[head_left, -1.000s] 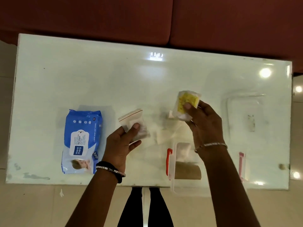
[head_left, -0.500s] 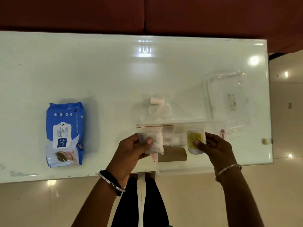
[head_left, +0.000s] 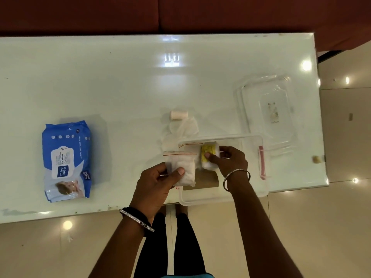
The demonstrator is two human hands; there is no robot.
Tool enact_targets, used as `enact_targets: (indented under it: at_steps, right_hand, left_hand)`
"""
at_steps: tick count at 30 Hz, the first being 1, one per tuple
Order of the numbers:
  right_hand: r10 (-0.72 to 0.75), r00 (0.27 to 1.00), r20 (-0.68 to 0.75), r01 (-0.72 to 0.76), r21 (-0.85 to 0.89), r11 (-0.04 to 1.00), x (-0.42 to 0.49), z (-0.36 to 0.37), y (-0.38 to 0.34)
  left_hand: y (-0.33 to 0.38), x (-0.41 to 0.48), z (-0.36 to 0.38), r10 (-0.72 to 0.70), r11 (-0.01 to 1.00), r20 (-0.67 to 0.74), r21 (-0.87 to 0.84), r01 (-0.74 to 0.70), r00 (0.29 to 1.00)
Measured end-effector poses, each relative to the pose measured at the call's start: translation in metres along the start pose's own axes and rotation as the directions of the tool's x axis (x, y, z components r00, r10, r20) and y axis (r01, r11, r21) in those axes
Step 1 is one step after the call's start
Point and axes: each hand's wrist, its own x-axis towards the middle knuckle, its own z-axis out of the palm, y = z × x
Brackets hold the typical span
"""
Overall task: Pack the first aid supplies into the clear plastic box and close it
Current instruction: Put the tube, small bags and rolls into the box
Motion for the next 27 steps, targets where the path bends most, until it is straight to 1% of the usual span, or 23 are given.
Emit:
enact_targets:
  at_steps: [3,5,7,8,9,10,11,12,13,14,15,17,19,20,21,23,25,27]
  right_hand:
    - [0.024,1.000,0.010,-0.024,0.003,1.000,-0.004,-0.008,0.000]
    - [0.018,0.999,-0.039,-0.019,-0.022,1.000,-0.011,-0.017,0.001]
    - [-0.012,0.996,-0.092,0.016,0.037,0.999,-0.025,-0.028,0.000]
    - [-0.029,0.996,-0.086,0.036,0.085,0.996,-0.033,-0.035,0.000]
    - [-0.044,0.998,-0.041,0.050,0.140,0.989,-0.042,-0.041,-0.001]
    - [-0.059,0.997,0.049,0.048,0.204,0.978,-0.050,-0.046,-0.001]
    - [-0.076,0.983,0.167,0.025,0.285,0.958,-0.057,-0.050,0.000]
    - [-0.095,0.954,0.285,-0.017,0.367,0.930,-0.063,-0.053,0.002]
    - [-0.119,0.921,0.371,-0.057,0.430,0.901,-0.066,-0.055,0.004]
    - [-0.149,0.900,0.411,-0.067,0.467,0.882,-0.069,-0.055,0.007]
    - [-0.171,0.900,0.402,-0.042,0.469,0.882,-0.070,-0.054,0.008]
    - [-0.173,0.938,0.301,0.023,0.442,0.897,-0.066,-0.053,0.013]
    - [-0.115,0.981,0.154,0.046,0.388,0.920,-0.056,-0.056,0.018]
    - [-0.088,0.994,0.062,0.064,0.318,0.946,-0.050,-0.058,0.020]
    - [-0.079,0.996,-0.029,0.084,0.213,0.973,-0.044,-0.060,0.021]
    - [-0.120,0.980,-0.157,0.118,-0.028,0.993,-0.032,-0.060,0.018]
    - [-0.178,0.967,-0.182,0.146,-0.178,0.973,-0.020,-0.053,0.013]
    - [-0.180,0.971,-0.157,0.135,-0.261,0.956,-0.008,-0.041,0.007]
  left_hand:
    - [0.001,-0.002,0.007,0.023,0.995,-0.062,0.094,-0.017,0.998]
    - [0.002,-0.003,0.014,0.038,0.991,-0.096,0.131,-0.026,0.995]
    - [0.002,-0.004,0.022,0.049,0.986,-0.120,0.162,-0.030,0.992]
    - [0.002,-0.004,0.026,0.054,0.984,-0.122,0.176,-0.032,0.991]
    - [0.002,-0.004,0.030,0.059,0.982,-0.115,0.185,-0.037,0.992]
    - [0.002,-0.004,0.035,0.063,0.981,-0.104,0.188,-0.042,0.993]
    - [0.001,-0.004,0.039,0.067,0.981,-0.091,0.185,-0.050,0.994]
    - [0.001,-0.004,0.044,0.073,0.982,-0.074,0.182,-0.058,0.995]
    - [0.000,-0.004,0.049,0.075,0.981,-0.051,0.183,-0.064,0.996]
    - [-0.001,-0.005,0.053,0.071,0.980,-0.021,0.190,-0.066,0.997]
    - [-0.003,-0.005,0.057,0.061,0.977,0.012,0.202,-0.062,0.998]
    - [-0.006,-0.005,0.060,0.053,0.970,0.046,0.234,-0.062,0.998]
    - [-0.009,-0.005,0.059,0.108,0.944,0.006,0.313,-0.104,0.994]
    - [-0.010,-0.005,0.057,0.156,0.922,-0.032,0.363,-0.134,0.987]
    - [-0.010,-0.006,0.054,0.211,0.899,-0.074,0.407,-0.164,0.975]
    - [-0.008,-0.005,0.049,0.323,0.844,-0.150,0.493,-0.212,0.935]
    - [-0.006,-0.003,0.044,0.417,0.770,-0.188,0.593,-0.236,0.889]
    - [-0.005,-0.001,0.041,0.465,0.727,-0.201,0.643,-0.242,0.862]
